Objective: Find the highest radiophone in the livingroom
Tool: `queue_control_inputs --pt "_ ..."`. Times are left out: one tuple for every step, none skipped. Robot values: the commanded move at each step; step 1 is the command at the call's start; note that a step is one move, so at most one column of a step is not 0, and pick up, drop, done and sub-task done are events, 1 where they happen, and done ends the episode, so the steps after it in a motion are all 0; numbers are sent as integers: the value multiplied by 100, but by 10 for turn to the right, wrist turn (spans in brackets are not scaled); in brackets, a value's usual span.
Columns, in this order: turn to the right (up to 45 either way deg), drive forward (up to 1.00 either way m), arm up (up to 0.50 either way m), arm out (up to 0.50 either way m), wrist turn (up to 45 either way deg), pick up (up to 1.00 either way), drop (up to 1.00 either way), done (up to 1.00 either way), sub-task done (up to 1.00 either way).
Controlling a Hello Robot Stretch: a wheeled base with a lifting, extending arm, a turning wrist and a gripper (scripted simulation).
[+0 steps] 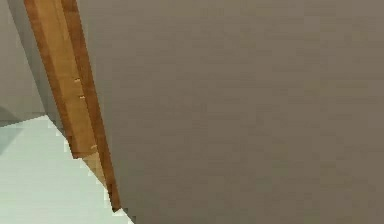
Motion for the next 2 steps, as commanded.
queue_control_inputs --pt "-450 0 0 0 0 0 0 0 0" --pt "0 100 0 0 0 0 0 0 0"
